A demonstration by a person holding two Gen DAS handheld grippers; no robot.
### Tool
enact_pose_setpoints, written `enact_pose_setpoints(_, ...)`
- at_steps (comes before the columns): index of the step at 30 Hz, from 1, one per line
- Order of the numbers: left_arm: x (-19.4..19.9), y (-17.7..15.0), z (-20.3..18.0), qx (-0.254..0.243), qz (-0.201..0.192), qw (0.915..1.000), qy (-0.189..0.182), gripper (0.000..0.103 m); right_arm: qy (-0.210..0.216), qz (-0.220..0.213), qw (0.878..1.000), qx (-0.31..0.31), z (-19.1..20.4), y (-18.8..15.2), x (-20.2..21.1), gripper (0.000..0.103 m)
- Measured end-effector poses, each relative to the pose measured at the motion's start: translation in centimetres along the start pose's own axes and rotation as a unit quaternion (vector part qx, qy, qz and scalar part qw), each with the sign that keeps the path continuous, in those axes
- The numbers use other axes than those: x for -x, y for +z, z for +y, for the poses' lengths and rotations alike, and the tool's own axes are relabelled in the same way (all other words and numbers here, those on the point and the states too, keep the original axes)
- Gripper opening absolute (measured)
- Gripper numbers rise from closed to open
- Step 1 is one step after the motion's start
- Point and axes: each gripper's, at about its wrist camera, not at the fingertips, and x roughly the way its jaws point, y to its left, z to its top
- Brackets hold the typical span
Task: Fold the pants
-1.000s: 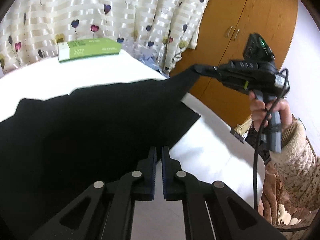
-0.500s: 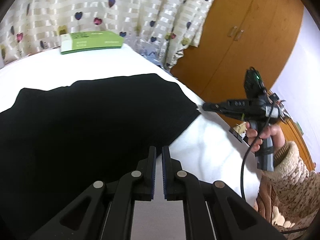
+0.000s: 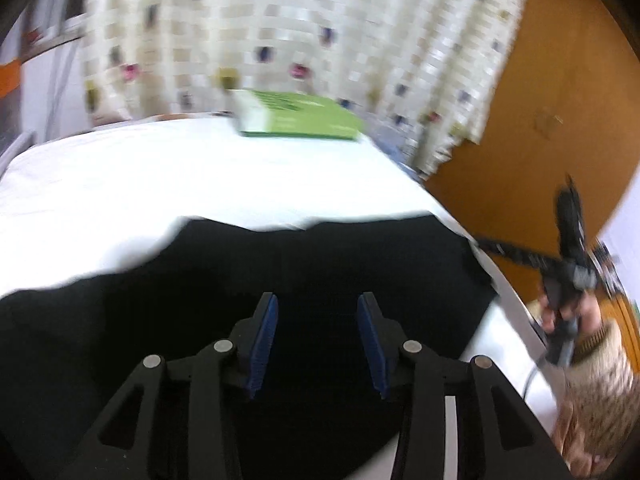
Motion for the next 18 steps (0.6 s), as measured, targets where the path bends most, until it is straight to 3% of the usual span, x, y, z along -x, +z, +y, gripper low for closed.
enact_pose_setpoints(9,-3.8,4.3,6.4,0.038,0.018,0.9973,0.061,0.044,-0.03,0.01,0.999,0.041,1.5,-0.3,-1.3,0.042)
enact_pose_setpoints(12,-5.2,4.5,7.0,0.022,0.04,0.9971,0.061,0.044,-0.033,0.008,0.999,0.04,1.7,-0.3,-1.3,0.042)
enact_pose_setpoints(18,-7.4,4.4,7.5,0.022,0.086,0.9958,0.022,0.044,-0.032,0.004,0.999,0.027,1.7,-0.3,-1.3,0.042)
